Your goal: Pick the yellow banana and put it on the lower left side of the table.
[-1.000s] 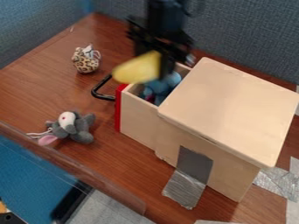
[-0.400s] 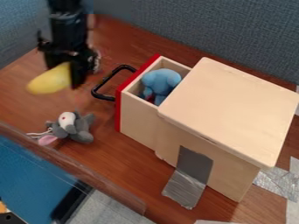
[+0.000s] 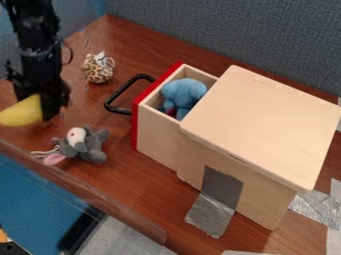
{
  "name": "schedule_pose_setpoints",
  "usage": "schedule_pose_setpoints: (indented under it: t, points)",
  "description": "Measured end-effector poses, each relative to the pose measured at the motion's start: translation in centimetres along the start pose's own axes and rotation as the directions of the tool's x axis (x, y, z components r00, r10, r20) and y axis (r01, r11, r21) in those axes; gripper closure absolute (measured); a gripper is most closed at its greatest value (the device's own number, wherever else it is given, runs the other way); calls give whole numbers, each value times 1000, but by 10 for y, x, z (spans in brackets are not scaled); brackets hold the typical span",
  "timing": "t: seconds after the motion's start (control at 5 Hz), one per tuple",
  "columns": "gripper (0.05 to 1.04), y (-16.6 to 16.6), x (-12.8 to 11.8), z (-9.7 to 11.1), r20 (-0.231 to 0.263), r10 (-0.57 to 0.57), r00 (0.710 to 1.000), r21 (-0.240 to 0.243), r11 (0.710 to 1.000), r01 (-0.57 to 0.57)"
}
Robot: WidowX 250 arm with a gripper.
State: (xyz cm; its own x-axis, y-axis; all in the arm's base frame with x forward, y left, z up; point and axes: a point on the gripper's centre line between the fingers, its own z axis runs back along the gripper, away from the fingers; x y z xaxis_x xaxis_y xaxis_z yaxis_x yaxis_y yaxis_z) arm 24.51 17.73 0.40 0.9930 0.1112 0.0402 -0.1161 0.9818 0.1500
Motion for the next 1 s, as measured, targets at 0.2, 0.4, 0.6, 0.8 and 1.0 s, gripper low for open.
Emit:
schedule_pose_setpoints:
  t: [0.2, 0.4, 0.6, 0.8, 1.0]
  points:
    - [451, 16, -6, -7, 40, 1, 999, 55, 998, -3]
    - [211, 24, -11, -9, 72, 14, 997, 42, 999, -17]
    - [75, 27, -23, -8, 37, 52, 998, -66, 997, -49]
    - [79, 39, -18, 21, 58, 64, 996, -145, 988, -55]
    - [83, 42, -20, 34, 34, 51, 998, -167, 985, -45]
